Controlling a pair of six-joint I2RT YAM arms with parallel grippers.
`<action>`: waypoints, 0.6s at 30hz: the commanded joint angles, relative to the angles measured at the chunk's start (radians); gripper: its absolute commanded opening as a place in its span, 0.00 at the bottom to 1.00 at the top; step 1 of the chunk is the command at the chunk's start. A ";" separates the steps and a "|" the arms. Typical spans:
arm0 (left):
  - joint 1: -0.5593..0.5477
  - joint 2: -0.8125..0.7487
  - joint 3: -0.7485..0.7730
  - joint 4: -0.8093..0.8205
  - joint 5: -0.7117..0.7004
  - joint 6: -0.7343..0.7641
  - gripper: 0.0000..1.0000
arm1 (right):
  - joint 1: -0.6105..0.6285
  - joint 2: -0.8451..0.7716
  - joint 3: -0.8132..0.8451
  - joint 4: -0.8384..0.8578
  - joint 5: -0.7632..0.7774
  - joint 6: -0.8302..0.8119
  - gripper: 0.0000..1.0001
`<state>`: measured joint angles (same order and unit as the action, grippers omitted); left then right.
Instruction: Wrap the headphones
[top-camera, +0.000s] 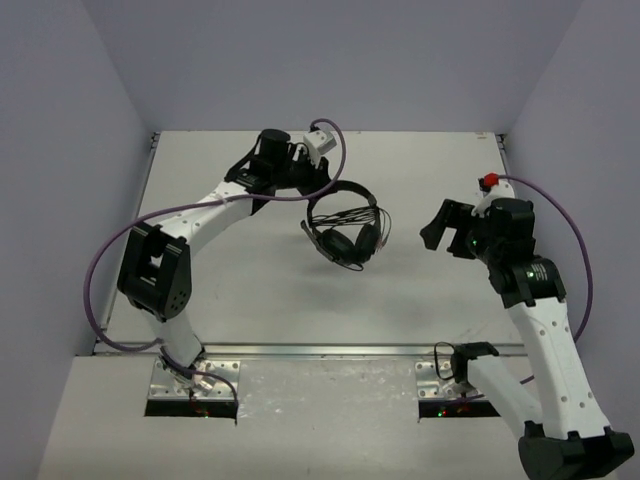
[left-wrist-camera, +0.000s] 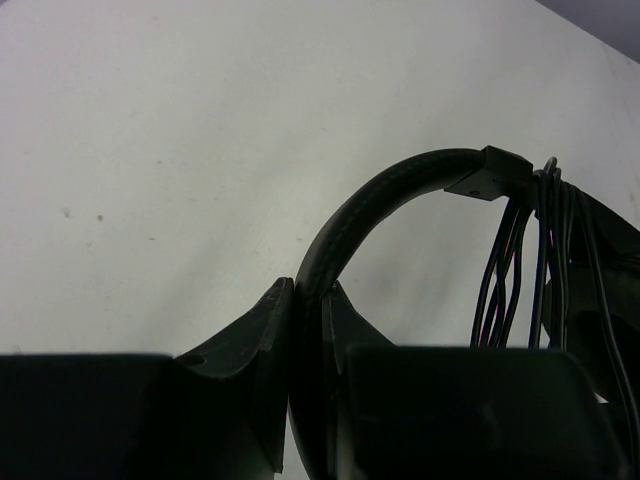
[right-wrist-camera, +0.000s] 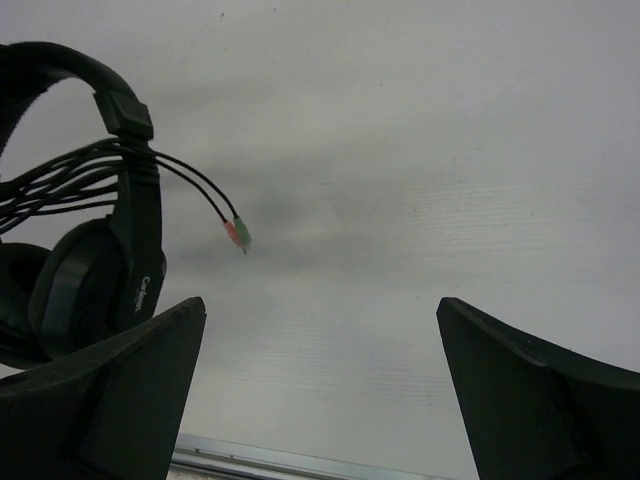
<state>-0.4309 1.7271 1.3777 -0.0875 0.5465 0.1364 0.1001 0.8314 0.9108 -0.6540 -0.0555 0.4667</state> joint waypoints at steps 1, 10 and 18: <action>0.011 0.031 0.061 -0.020 0.252 0.060 0.00 | 0.000 -0.049 0.011 -0.009 -0.036 -0.023 0.99; -0.008 0.144 -0.073 0.053 0.484 0.072 0.02 | 0.000 -0.104 0.019 -0.004 -0.125 -0.033 0.99; -0.104 0.141 -0.242 0.183 0.417 0.062 0.03 | 0.000 -0.087 -0.024 0.025 -0.194 -0.034 0.99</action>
<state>-0.5003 1.8866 1.1530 -0.0223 0.9039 0.2092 0.1001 0.7361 0.9020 -0.6796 -0.2039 0.4442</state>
